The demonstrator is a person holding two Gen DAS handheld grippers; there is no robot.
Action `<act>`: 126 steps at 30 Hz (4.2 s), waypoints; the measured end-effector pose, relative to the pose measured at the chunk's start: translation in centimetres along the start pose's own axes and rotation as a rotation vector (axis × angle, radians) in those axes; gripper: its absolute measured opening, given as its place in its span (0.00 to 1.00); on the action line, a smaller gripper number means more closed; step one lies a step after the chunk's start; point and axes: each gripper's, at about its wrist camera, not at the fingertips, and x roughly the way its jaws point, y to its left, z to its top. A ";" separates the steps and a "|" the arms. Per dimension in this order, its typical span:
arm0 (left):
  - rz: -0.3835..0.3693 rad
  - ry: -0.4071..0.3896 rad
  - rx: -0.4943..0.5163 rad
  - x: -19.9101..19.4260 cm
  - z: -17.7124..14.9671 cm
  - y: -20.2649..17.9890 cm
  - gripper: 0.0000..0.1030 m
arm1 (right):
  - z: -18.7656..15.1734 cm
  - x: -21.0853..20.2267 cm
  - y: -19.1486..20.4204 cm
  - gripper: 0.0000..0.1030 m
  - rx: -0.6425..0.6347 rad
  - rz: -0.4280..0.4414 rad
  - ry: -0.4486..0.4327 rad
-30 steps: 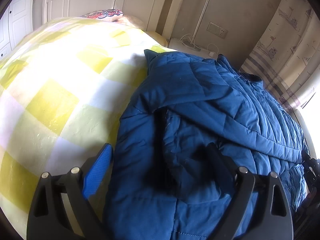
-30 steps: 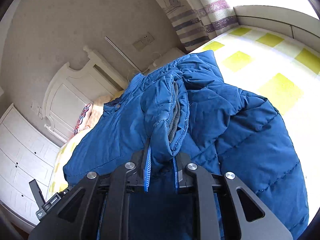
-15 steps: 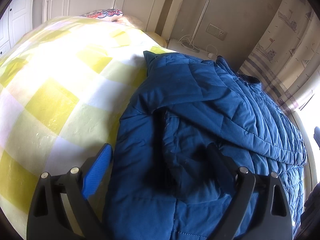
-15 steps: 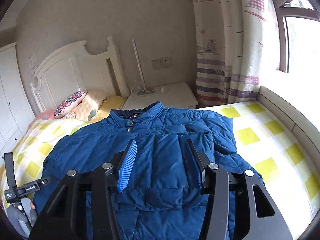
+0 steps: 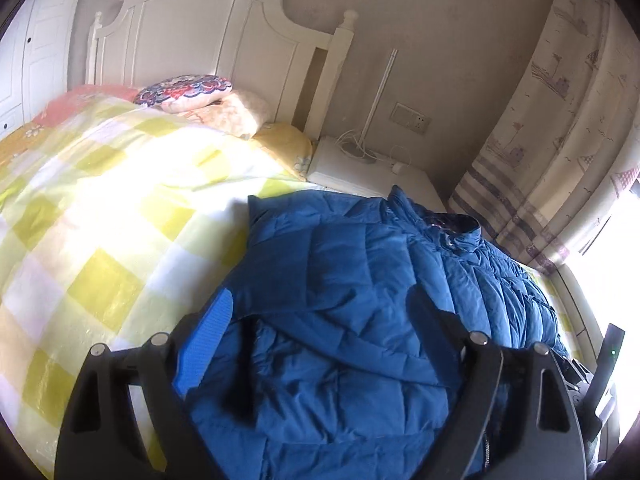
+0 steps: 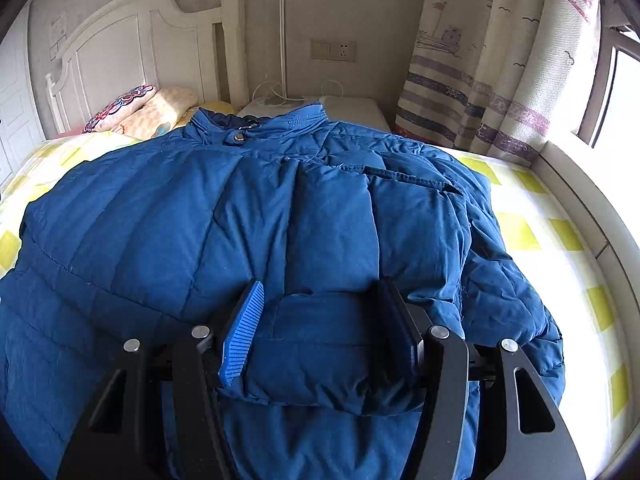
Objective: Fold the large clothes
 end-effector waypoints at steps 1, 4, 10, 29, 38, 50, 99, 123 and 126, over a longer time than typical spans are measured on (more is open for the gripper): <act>0.009 0.009 0.048 0.8 0.6 -1.5 0.87 | 0.1 0.0 0.1 0.55 0.002 0.002 0.000; 0.016 0.076 0.137 4.3 0.9 -4.8 0.87 | 0.1 0.0 0.0 0.55 0.010 0.010 -0.001; 0.131 0.169 0.253 9.9 -3.0 -5.8 0.92 | 0.1 0.1 -0.4 0.56 0.028 0.035 -0.003; 0.160 0.204 0.134 11.8 2.2 -2.6 0.94 | 0.1 0.2 -0.6 0.56 0.035 0.051 -0.003; 0.103 0.158 0.353 6.9 -5.3 -7.1 0.98 | 0.1 0.2 -0.7 0.57 0.038 0.062 -0.009; 0.122 0.161 0.355 7.5 -5.9 -6.9 0.98 | 1.3 -3.0 0.2 0.66 0.075 0.062 -0.137; 0.044 0.212 0.461 3.1 -11.5 -9.4 0.98 | -4.9 -2.7 3.4 0.82 -0.191 0.113 0.104; 0.038 0.144 0.256 -4.2 -11.5 -4.6 0.97 | -7.8 -9.2 -2.5 0.84 -0.093 0.112 0.043; 0.108 0.215 0.387 -2.0 -14.8 -7.7 0.98 | -10.3 -7.8 1.2 0.86 -0.216 0.062 0.111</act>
